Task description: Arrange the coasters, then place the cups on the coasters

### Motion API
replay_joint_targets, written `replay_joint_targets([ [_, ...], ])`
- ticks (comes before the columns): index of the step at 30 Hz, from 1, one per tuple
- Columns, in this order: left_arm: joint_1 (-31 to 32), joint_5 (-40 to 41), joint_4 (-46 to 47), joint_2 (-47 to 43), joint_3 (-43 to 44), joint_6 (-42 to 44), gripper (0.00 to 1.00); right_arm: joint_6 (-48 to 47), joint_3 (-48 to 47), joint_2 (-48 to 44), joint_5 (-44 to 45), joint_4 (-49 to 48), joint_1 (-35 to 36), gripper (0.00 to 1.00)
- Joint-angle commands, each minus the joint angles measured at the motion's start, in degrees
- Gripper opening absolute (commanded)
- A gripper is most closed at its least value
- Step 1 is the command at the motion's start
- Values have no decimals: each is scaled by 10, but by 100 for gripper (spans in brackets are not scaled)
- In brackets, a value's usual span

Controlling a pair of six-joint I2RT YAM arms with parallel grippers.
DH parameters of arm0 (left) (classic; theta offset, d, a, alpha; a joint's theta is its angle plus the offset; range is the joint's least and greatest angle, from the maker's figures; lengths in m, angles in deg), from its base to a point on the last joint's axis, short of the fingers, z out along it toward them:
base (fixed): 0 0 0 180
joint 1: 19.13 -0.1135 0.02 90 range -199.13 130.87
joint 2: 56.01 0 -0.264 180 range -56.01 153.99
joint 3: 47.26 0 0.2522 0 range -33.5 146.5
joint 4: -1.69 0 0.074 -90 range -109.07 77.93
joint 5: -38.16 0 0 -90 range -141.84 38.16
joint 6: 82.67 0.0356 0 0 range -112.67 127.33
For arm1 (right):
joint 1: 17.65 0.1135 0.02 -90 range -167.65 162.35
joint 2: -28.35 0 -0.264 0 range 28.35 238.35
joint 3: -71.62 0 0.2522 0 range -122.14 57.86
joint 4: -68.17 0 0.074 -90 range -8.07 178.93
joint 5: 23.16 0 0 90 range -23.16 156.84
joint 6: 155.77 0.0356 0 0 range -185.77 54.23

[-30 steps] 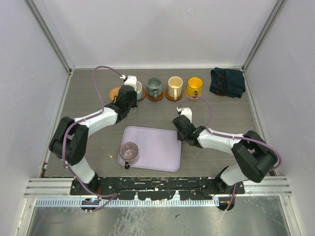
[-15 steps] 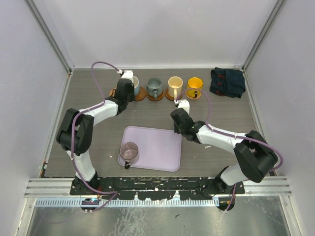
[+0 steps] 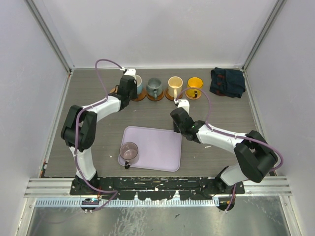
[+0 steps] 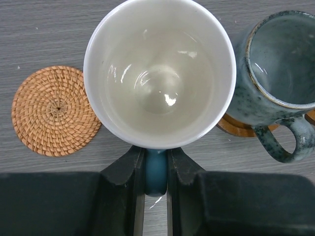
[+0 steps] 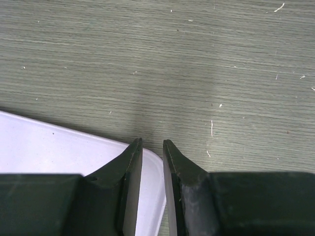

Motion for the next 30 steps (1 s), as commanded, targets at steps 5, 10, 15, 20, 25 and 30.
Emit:
replay_joint_targets([
  [5, -2, 3, -3, -12, 60, -14, 0, -1, -22, -13, 1, -22, 2, 29],
  [10, -2, 5, -28, -7, 77, -11, 0, 0, -17, -15, 1, -24, 3, 29],
  [15, -2, 3, -32, 0, 85, -3, 0, 2, -14, -16, -1, -27, 3, 29],
  [20, -2, 2, -25, 4, 83, -1, 0, 2, -12, -16, -3, -28, 2, 29],
  [25, -2, 1, -24, 14, 86, -3, 0, 5, -10, -15, -5, -30, 3, 29],
  [30, -2, 2, -18, 19, 86, -1, 0, 6, -8, -14, -6, -30, 3, 29],
])
